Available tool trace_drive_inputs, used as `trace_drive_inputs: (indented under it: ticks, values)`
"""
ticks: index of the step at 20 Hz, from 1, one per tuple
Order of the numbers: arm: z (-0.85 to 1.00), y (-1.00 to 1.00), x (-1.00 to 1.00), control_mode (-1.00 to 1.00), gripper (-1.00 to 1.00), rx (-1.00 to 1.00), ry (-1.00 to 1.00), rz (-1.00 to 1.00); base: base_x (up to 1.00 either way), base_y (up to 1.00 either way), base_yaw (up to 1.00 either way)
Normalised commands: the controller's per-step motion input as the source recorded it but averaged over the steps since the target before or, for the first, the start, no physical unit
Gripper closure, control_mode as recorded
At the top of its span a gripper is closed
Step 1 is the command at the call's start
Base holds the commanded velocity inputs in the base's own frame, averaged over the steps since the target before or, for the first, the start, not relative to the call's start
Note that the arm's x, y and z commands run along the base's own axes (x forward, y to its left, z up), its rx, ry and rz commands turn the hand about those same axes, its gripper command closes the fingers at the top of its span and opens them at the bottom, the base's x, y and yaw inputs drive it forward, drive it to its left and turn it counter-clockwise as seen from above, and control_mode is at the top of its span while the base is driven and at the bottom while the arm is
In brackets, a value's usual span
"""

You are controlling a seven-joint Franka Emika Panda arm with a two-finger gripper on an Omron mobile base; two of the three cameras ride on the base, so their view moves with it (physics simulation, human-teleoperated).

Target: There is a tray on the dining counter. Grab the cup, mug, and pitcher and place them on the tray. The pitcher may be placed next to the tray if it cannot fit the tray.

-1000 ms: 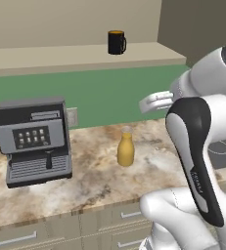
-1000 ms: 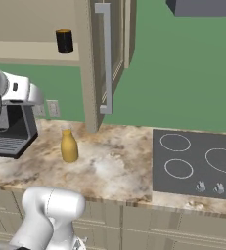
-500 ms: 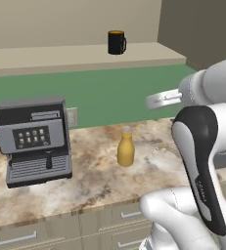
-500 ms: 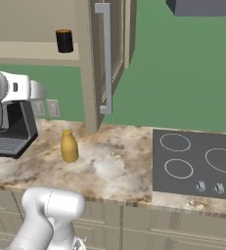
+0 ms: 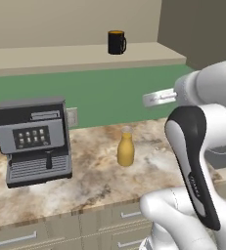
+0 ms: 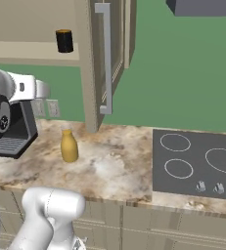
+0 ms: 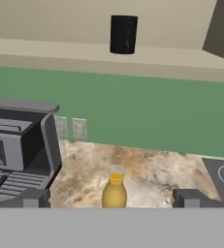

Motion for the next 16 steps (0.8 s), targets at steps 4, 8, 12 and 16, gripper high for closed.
trace_drive_inputs:
  ticks: [4, 8, 12, 16]
  values:
    - [0.0, 0.0, 0.21, -1.0, -1.0, 0.0, 0.0, 0.0, 0.0, 0.0, 0.0]
    - [0.0, 0.0, 0.28, -1.0, -1.0, 0.0, 0.0, 0.0, 0.0, 0.0, 0.0]
    - [0.0, 0.0, 0.14, -1.0, -1.0, 0.0, 0.0, 0.0, 0.0, 0.0, 0.0]
    - [0.03, 0.0, 0.13, -1.0, -1.0, 0.0, 0.0, 0.0, 0.0, 0.0, 0.0]
